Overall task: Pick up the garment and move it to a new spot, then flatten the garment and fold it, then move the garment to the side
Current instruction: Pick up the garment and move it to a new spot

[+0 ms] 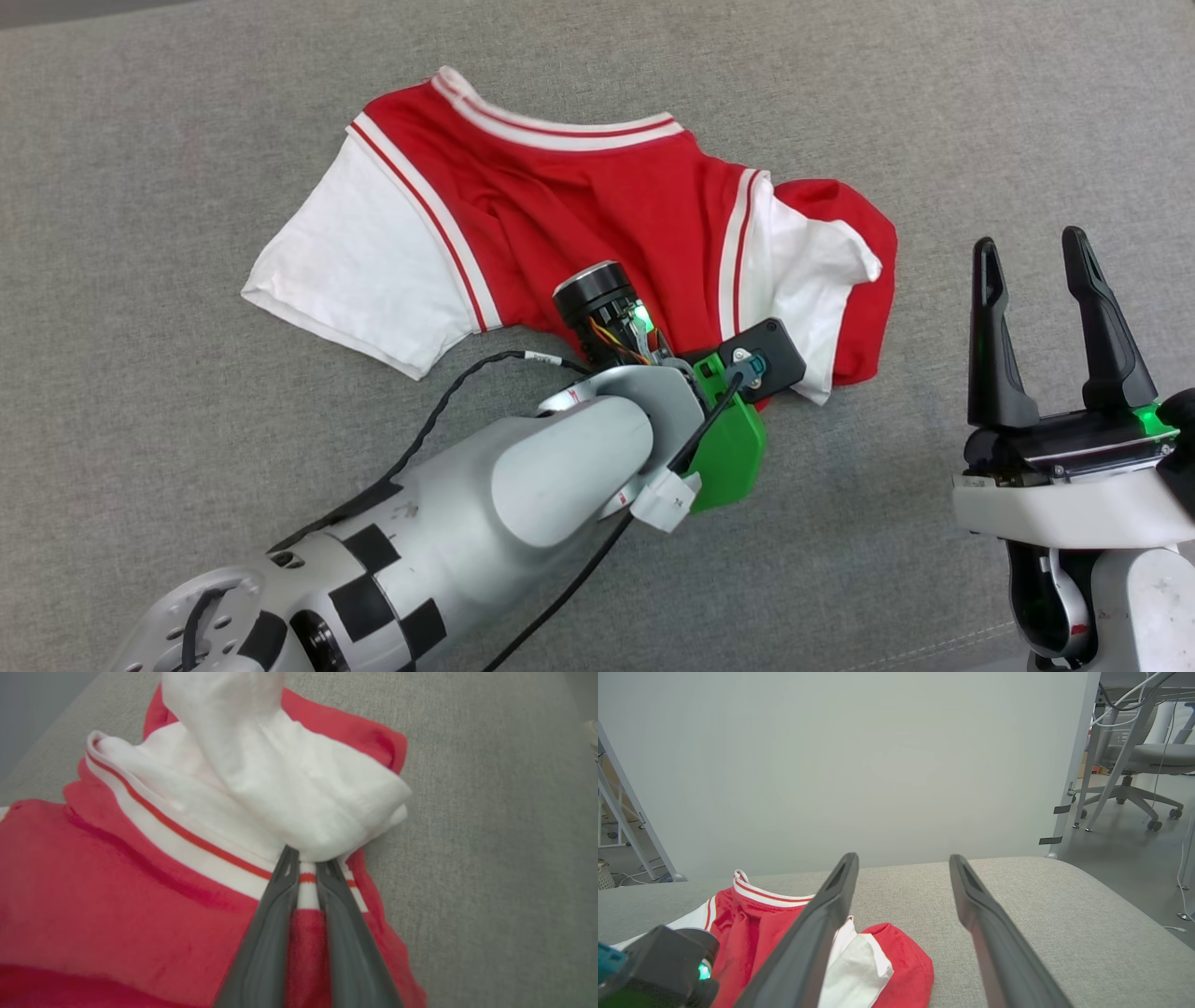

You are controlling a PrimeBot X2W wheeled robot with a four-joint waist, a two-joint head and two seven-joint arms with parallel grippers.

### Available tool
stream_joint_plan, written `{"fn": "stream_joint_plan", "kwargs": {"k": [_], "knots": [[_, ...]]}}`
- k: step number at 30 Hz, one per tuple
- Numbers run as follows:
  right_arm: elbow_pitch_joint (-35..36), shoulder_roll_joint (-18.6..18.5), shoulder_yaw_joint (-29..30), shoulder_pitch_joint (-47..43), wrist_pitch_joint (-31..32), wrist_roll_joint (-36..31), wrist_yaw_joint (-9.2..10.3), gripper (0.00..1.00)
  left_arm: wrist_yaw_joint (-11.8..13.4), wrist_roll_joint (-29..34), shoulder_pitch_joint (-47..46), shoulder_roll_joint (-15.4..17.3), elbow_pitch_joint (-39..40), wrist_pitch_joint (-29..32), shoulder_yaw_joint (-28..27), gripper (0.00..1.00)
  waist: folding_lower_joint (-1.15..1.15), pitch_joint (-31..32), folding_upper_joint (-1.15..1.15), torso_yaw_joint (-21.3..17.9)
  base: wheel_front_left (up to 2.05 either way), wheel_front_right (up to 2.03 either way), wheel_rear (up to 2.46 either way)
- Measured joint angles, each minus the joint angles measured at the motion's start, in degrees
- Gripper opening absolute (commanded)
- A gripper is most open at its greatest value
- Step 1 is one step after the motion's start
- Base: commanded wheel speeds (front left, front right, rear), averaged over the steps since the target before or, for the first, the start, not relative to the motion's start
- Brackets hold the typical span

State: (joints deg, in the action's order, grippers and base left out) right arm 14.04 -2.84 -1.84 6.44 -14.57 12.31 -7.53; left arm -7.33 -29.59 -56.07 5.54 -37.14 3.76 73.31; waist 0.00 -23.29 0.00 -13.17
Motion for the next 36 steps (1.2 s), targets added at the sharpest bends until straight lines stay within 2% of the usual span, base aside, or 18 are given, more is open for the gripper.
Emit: {"fn": "stream_joint_plan", "kwargs": {"k": [3, 4, 5, 10, 12, 15, 17, 21, 27, 31, 36], "knots": [[-0.16, 0.01, 0.21, 0.19, 0.0, -0.02, 0.0, 1.0, 0.0, 0.45, 0.35, -0.31, -0.27, -0.71, -0.09, 0.0, 0.0, 0.18, 0.0, 0.24, 0.0, 0.0, 0.0], [-0.32, 0.0, 0.33, 0.19, 0.0, -0.07, 0.0, 1.0, 0.0, 0.42, 0.35, -0.37, -0.6, -1.91, -0.05, 0.42, 0.0, 0.42, 0.0, 0.38, 0.0, 0.0, 0.0], [-0.46, 0.0, 0.49, 0.18, 0.0, -0.14, 0.0, 1.0, 0.0, 0.42, 0.32, -0.43, -0.93, -3.07, 0.0, 1.0, 0.0, 0.66, 0.0, 0.51, 0.0, 0.0, 0.0], [-1.09, 0.0, 1.07, -0.34, 0.0, -0.79, 0.0, 1.0, 0.18, 0.13, 0.32, -1.14, -2.21, -12.56, -0.82, 1.0, 0.0, 3.06, 0.0, 1.57, 0.0, 0.0, 0.0], [-1.31, 0.01, 1.32, -0.99, 0.0, -0.99, 0.0, 1.0, 1.22, -0.3, 0.38, -1.45, -1.7, -15.08, -1.69, 1.0, 0.0, 4.29, 0.0, 2.04, 0.0, 0.0, 0.0], [-1.54, 0.01, 1.85, -2.21, 0.0, -1.38, 0.0, 1.0, 4.12, -0.35, 1.37, -1.46, 0.58, -17.41, -3.9, 1.0, 0.0, 6.38, 0.0, 2.88, 0.0, 0.0, 0.0], [-1.7, 0.02, 2.23, -3.04, 0.0, -1.68, 0.0, 1.0, 6.93, -0.12, 2.54, -0.42, 3.03, -18.03, -5.83, 1.0, 0.0, 7.87, 0.0, 3.56, 0.0, 0.0, 0.0], [-2.05, 0.01, 3.08, -4.67, 0.0, -2.54, 0.0, 1.0, 13.45, 1.72, 5.85, 3.88, 10.35, -18.42, -11.85, 1.0, 0.0, 10.49, 0.0, 5.21, 0.0, 0.0, 0.0], [-2.8, 0.02, 3.97, -6.11, 0.0, -3.65, 0.0, 1.0, 21.04, 4.86, 15.02, 10.66, 20.41, -18.42, -22.08, 1.0, 0.0, 13.21, 0.0, 8.32, 0.0, 0.0, 0.0], [-3.76, 0.01, 4.31, -7.03, 0.0, -4.15, 0.0, 1.0, 24.54, 6.77, 22.32, 13.32, 24.79, -18.44, -28.4, 1.0, 0.0, 14.95, 0.0, 10.15, 0.0, 0.0, 0.0], [-5.2, 0.03, 4.32, -8.31, 0.0, -5.0, 0.0, 1.0, 27.64, 8.58, 31.51, 14.66, 28.3, -18.42, -36.09, 1.0, 0.0, 16.94, 0.0, 12.03, 0.0, 0.0, 0.0]]}}
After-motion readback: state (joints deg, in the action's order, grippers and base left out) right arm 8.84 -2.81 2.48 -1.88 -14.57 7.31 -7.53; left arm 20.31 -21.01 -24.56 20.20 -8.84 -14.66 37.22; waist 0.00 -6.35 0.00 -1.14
